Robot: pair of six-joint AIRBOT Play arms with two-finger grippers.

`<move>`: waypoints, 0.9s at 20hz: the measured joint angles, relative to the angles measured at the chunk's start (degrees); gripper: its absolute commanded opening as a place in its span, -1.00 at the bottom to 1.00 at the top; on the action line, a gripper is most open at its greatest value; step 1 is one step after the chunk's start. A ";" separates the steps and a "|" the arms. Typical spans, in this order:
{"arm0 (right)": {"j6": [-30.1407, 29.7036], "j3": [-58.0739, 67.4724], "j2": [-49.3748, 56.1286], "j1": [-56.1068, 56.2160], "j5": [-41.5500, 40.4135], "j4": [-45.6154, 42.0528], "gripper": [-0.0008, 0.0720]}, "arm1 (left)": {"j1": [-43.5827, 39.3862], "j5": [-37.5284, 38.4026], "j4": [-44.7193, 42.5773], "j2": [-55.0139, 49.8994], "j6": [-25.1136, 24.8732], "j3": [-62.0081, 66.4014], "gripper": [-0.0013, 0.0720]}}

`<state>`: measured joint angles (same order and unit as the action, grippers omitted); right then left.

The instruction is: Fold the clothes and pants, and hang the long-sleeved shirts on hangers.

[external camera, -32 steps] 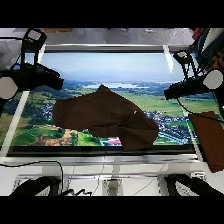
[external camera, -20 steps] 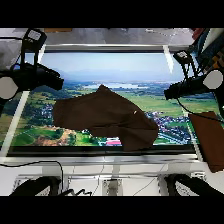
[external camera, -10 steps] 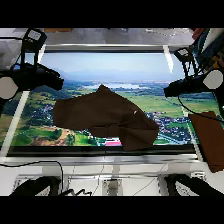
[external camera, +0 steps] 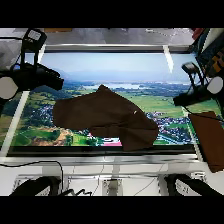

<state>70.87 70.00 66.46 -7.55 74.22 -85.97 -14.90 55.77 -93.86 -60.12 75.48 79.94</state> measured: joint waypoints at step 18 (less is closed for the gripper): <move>-10.49 -25.14 14.67 -16.15 -5.49 34.97 0.18 | 0.00 0.02 0.00 0.00 0.15 0.00 -0.40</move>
<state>60.38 44.86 81.12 -23.70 68.73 -51.00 -14.90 55.79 -93.86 -60.12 75.64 79.94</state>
